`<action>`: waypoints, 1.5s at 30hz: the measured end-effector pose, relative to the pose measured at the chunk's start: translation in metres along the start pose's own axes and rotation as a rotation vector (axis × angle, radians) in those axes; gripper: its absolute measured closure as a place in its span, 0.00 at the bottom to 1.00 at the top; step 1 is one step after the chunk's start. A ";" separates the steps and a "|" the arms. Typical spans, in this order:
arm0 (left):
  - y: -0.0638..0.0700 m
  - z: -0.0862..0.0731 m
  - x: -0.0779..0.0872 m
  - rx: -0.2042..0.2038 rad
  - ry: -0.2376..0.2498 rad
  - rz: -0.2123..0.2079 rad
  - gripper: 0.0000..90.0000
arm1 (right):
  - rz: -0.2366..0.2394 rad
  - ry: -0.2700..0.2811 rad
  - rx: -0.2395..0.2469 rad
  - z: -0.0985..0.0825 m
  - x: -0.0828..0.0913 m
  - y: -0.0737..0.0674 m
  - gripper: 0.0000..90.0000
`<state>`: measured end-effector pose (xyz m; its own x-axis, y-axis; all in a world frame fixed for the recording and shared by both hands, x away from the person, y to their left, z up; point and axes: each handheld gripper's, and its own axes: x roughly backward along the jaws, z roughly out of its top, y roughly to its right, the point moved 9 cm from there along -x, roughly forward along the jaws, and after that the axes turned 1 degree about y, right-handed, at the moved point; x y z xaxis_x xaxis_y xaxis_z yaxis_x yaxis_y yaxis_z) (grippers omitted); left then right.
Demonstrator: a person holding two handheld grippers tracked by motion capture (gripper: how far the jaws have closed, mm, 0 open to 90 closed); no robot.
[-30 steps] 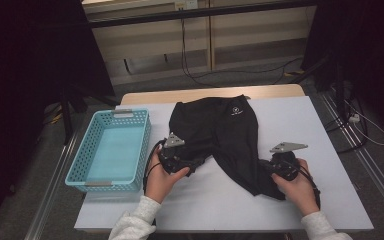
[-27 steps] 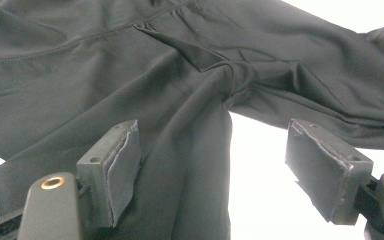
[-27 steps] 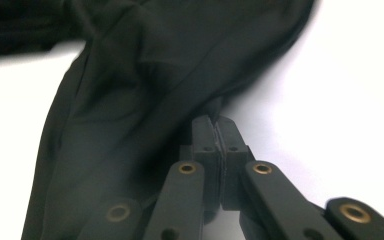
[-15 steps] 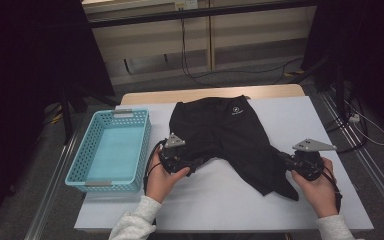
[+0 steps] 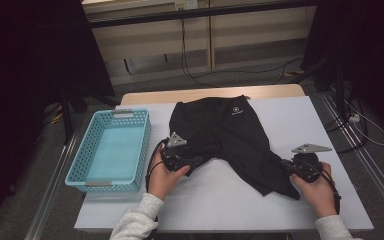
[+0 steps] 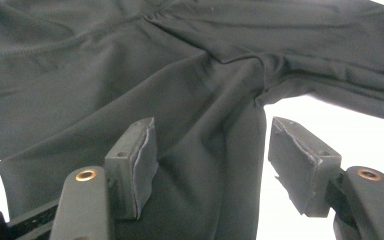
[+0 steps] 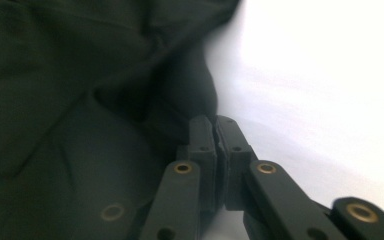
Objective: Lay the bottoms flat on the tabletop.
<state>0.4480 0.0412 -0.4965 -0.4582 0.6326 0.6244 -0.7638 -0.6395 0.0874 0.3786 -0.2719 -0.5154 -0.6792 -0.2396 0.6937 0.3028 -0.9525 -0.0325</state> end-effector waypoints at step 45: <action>0.004 -0.008 -0.004 0.013 -0.025 -0.020 0.47 | -0.039 0.144 0.062 0.032 0.004 0.017 0.81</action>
<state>0.4437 0.0397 -0.5052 -0.4310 0.6346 0.6416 -0.7666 -0.6325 0.1106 0.4028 -0.2832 -0.4904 -0.7784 -0.2314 0.5835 0.3119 -0.9493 0.0396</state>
